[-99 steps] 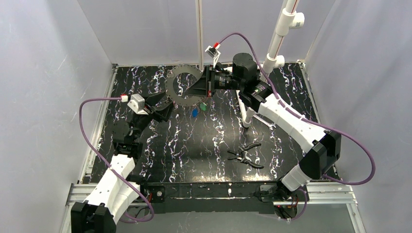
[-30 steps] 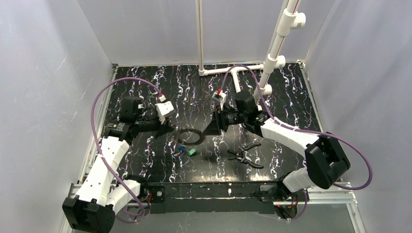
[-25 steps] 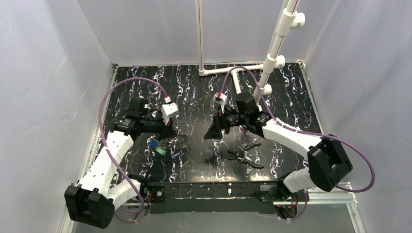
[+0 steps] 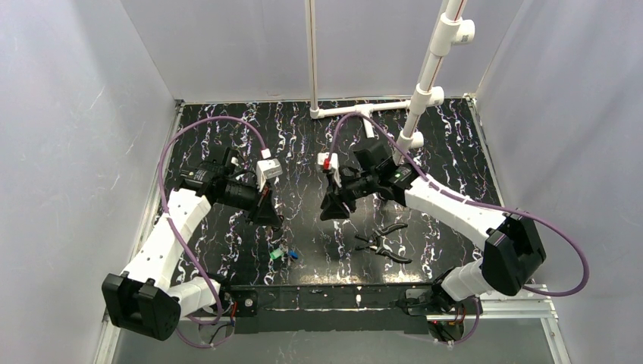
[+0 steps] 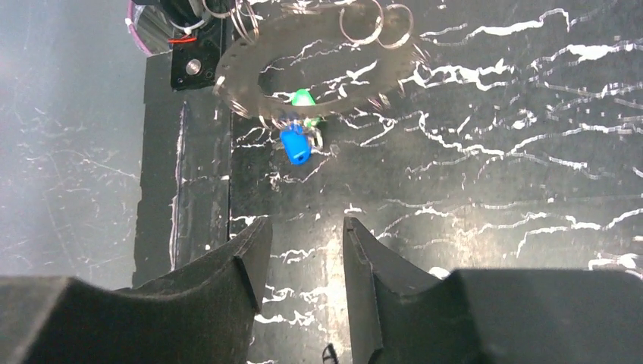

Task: Remove the keys from the keyring

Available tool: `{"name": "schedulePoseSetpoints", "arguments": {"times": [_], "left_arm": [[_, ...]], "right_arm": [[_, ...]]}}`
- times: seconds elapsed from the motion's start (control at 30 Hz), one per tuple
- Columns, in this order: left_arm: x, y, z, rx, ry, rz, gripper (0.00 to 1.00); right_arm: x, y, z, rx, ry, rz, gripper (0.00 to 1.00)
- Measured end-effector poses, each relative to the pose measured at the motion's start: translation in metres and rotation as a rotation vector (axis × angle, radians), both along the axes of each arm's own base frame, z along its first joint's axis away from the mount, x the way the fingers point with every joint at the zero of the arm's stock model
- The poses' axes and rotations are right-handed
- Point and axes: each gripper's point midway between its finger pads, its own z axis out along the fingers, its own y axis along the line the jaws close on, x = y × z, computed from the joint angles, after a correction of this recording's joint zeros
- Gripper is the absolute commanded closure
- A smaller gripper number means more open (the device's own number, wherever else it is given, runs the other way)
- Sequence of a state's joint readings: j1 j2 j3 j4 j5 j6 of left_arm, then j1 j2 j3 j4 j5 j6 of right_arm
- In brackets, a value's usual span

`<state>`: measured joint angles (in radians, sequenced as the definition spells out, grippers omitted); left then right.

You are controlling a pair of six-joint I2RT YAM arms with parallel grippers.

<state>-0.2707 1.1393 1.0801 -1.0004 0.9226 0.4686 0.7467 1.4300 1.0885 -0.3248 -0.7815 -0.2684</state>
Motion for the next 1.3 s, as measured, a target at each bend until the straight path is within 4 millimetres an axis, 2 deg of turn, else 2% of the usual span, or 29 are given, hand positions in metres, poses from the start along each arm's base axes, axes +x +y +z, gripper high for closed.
{"name": "schedulePoseSetpoints", "arguments": {"times": [0.23,0.47,0.63,0.83,1.2,1.3], "left_arm": [[-0.010,-0.004,0.005,-0.057,-0.043,-0.089,1.00],[-0.013,-0.004,0.011,-0.099,-0.218,-0.198,1.00],[-0.011,-0.002,0.008,-0.101,-0.357,-0.279,1.00],[-0.009,0.005,-0.006,-0.067,-0.498,-0.353,1.00],[-0.008,0.011,-0.001,-0.040,-0.831,-0.424,1.00],[-0.010,0.013,-0.005,-0.027,-0.913,-0.455,1.00]], "right_arm": [[-0.021,0.027,0.000,-0.004,-0.110,0.096,0.55],[-0.031,0.043,0.003,0.000,-0.205,0.171,0.58],[-0.034,0.054,0.014,0.024,-0.236,0.194,0.59],[-0.034,0.069,0.035,0.067,-0.270,0.214,0.60],[-0.041,0.069,0.034,0.069,-0.236,0.246,0.61],[-0.043,0.069,0.035,0.073,-0.225,0.250,0.61]]}}
